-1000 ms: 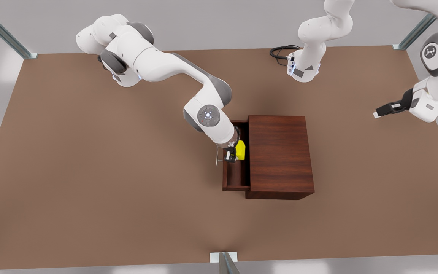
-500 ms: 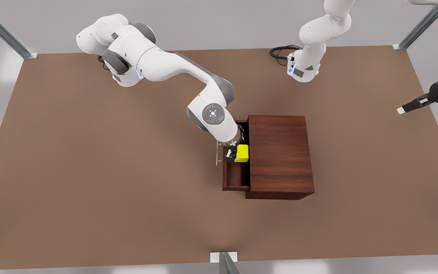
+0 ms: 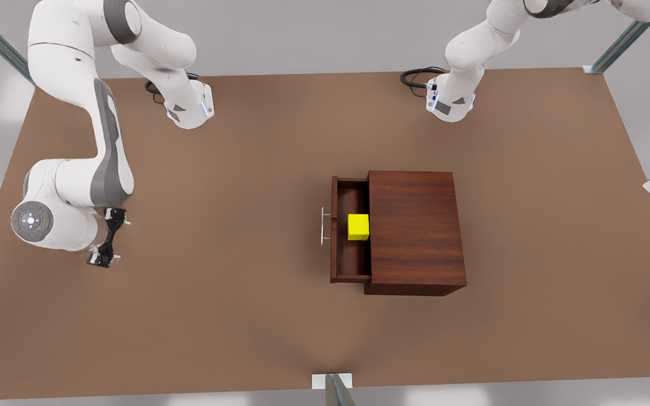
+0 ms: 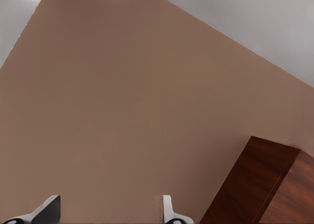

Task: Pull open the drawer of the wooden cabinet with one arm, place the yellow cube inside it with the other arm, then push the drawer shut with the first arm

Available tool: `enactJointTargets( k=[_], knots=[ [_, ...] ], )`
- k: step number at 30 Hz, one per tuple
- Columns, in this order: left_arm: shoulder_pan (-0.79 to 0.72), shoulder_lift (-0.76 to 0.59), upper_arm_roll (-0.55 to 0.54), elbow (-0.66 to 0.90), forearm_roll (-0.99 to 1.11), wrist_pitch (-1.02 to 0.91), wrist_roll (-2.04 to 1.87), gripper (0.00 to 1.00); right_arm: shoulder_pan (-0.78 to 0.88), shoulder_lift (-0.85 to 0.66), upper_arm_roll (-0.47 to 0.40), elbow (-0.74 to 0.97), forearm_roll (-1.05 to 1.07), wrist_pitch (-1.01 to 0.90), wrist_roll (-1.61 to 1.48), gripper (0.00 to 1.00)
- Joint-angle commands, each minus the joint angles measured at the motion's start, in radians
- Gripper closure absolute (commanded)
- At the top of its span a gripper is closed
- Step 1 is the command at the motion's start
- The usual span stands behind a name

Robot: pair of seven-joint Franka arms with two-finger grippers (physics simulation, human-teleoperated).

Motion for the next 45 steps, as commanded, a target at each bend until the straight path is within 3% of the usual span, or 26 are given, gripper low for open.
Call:
enactJointTargets(
  k=[1, 3, 6, 11, 13, 21, 24, 45],
  knots=[
    [-0.794, 0.155, -0.013, 0.161, 0.087, 0.125, -0.855, 0.00, 0.009, -0.016, -0.005, -0.035, -0.029, 0.041, -1.664, 0.00],
    [-0.911, 0.232, -0.008, 0.206, 0.162, 0.257, -1.152, 0.00, 0.003, -0.015, -0.006, -0.020, -0.027, 0.015, -1.674, 0.00],
    [-1.064, 0.273, -0.009, 0.204, 0.277, 0.240, -1.347, 0.00, 0.006, -0.015, -0.006, -0.009, -0.026, 0.010, -1.671, 0.00],
    [-1.066, 0.344, 0.006, 0.201, 0.275, 0.220, -1.269, 0.00, 0.005, -0.015, -0.006, -0.009, -0.026, 0.007, -1.667, 0.00],
    [-1.092, 0.417, 0.007, 0.206, 0.275, 0.390, -1.341, 0.00, 0.003, -0.015, -0.006, -0.009, -0.024, 0.007, -1.667, 0.00],
    [-1.118, 0.502, 0.012, 0.206, 0.321, 0.556, -1.478, 0.00, 0.005, -0.015, -0.008, -0.006, -0.026, 0.007, -1.667, 0.00],
    [-1.112, 0.537, 0.066, 0.207, 0.321, 0.631, -1.386, 0.00, 0.008, -0.007, -0.006, -0.006, -0.024, 0.009, -1.660, 0.00],
    [-1.143, 0.624, 0.078, 0.150, 0.404, 0.617, -1.245, 0.00, 0.006, -0.003, -0.008, -0.006, -0.029, 0.009, -1.663, 0.00]
  ],
)
